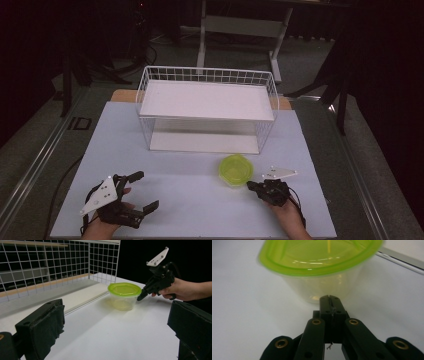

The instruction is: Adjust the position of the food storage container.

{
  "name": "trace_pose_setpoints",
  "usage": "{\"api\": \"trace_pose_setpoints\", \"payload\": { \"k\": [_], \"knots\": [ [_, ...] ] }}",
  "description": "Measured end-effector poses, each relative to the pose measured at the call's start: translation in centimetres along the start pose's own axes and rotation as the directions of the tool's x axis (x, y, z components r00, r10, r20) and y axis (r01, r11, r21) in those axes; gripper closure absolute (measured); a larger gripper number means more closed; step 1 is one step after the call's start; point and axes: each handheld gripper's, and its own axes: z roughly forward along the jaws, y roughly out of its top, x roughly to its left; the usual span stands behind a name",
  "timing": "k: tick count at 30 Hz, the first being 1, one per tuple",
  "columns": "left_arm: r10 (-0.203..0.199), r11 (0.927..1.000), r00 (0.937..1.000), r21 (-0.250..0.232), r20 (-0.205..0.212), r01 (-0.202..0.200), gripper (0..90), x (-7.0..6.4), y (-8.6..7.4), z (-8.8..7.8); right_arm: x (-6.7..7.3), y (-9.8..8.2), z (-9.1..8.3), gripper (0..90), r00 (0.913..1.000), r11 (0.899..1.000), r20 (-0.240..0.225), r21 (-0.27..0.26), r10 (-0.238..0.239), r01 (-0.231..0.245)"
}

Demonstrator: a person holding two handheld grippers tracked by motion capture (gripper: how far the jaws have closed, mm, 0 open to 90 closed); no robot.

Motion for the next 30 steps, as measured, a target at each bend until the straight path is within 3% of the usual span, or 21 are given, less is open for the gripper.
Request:
{"api": "trace_pose_setpoints", "payload": {
  "k": [3, 10, 18, 21, 25, 30],
  "knots": [
    [-0.002, 1.0000, 1.0000, -0.001, 0.001, 0.002, 1.7, 0.0, 0.0, 0.0, 0.5, 0.1, 0.2, 90.0, 0.9995, 0.999, 0.003, 0.010, -0.031, 0.031],
    [0.001, 1.0000, 1.0000, 0.005, 0.001, -0.001, 1.7, 0.0, 0.0, 0.1, 0.4, 0.1, -0.5, 90.0, 0.9994, 1.000, 0.015, -0.005, -0.031, 0.031],
    [0.004, 1.0000, 1.0000, 0.006, 0.003, -0.004, 1.7, -0.1, 0.0, 0.1, 2.4, 1.3, 2.1, 89.9, 0.9963, 0.997, -0.041, 0.015, -0.075, 0.076],
    [0.004, 1.0000, 1.0000, 0.001, 0.001, -0.004, 1.8, 0.0, 0.0, 0.0, 2.7, 1.4, 2.2, 89.9, 0.9949, 0.996, -0.048, 0.025, -0.089, 0.090],
    [0.006, 1.0000, 1.0000, 0.002, 0.001, -0.006, 1.7, 0.0, 0.0, 0.0, 2.0, 1.1, 1.7, 90.0, 0.9957, 0.995, -0.022, 0.034, -0.089, 0.090],
    [0.010, 0.9999, 0.9999, 0.011, 0.006, -0.010, 1.8, -0.1, -0.1, 0.2, -1.2, 1.7, 1.1, 90.0, 0.9951, 0.999, 0.088, 0.012, -0.045, 0.044]
  ]
}}
